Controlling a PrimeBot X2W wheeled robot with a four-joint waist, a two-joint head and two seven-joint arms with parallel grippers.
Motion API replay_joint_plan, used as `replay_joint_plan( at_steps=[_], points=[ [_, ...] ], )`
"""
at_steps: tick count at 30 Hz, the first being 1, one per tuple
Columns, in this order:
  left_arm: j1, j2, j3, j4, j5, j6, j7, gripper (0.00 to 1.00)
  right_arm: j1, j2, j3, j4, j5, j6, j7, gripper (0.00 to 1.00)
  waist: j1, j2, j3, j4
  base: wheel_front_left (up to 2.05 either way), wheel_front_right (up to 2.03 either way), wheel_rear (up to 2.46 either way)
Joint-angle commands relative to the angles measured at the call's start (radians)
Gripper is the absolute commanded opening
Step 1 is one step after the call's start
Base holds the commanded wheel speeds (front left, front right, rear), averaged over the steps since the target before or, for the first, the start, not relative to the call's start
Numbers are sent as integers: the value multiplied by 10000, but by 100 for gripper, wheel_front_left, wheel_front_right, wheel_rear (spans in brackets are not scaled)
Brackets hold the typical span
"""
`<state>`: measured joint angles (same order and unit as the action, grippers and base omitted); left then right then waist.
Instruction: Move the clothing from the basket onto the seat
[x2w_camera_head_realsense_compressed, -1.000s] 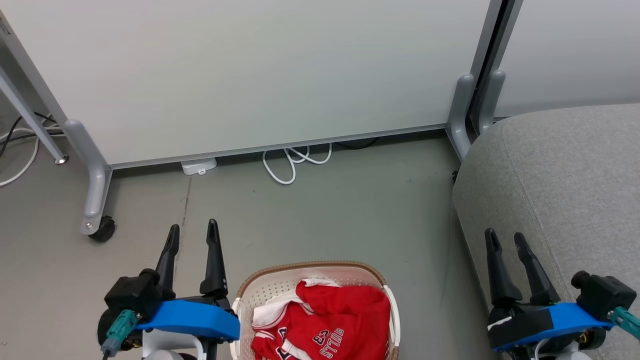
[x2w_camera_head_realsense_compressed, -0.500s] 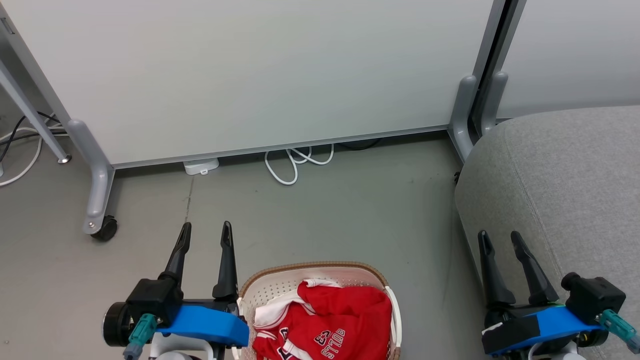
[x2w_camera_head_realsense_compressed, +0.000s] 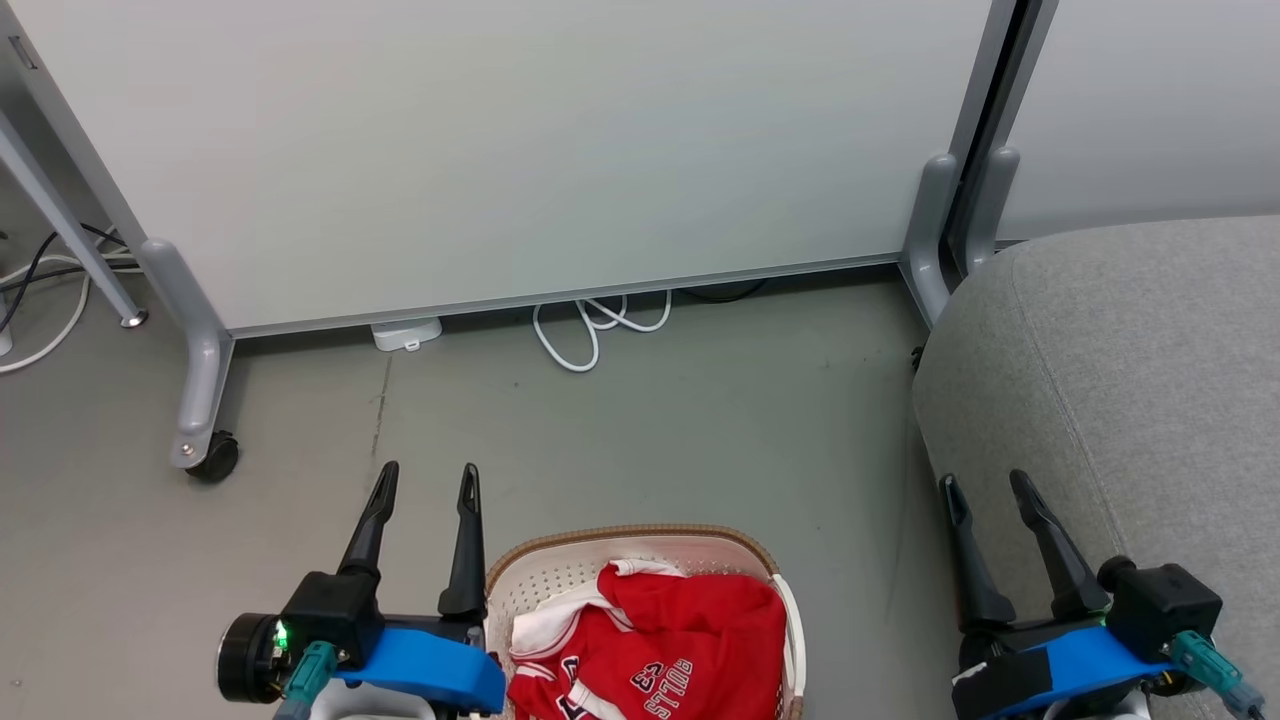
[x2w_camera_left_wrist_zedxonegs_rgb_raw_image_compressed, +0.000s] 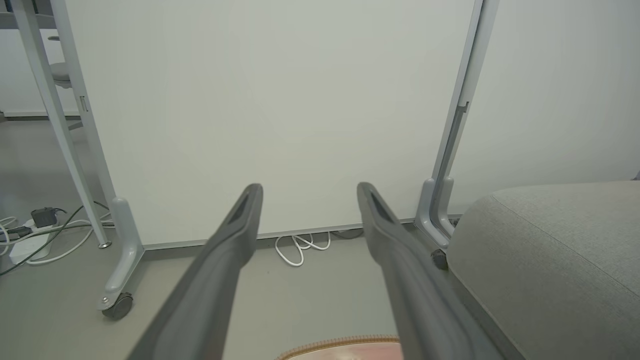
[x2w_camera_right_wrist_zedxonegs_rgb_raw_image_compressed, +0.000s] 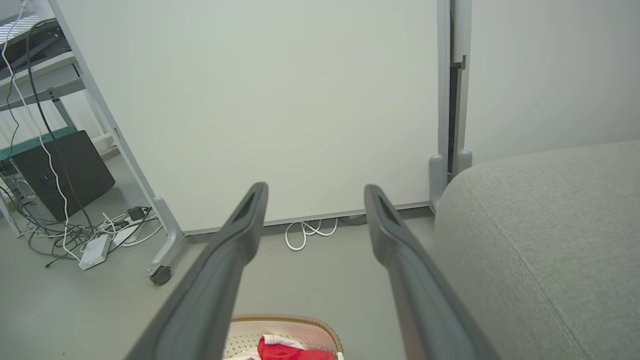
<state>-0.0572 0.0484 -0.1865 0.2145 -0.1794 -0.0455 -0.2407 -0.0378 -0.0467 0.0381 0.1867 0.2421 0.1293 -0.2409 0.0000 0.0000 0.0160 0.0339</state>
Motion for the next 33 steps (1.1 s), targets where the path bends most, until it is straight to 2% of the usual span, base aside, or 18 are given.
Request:
replay_joint_plan(
  at_steps=[1, 12, 33],
  points=[
    [49, 30, -46, 4, 121, -34, -85, 100, 99, -60, 17, 2, -127, 23, -83, 100, 0, 0, 2, 2, 0, 0, 0],
    [-46, 29, -150, 390, 485, -68, -269, 100, 185, -62, 31, 116, -852, 16, -267, 100, 0, 0, 5, 48, 0, 0, 0],
    [-66, 28, -120, 592, 182, -74, -260, 100, 191, -60, -23, 278, -838, 16, -253, 100, 0, 0, 31, 41, 0, 0, 0]
  ],
)
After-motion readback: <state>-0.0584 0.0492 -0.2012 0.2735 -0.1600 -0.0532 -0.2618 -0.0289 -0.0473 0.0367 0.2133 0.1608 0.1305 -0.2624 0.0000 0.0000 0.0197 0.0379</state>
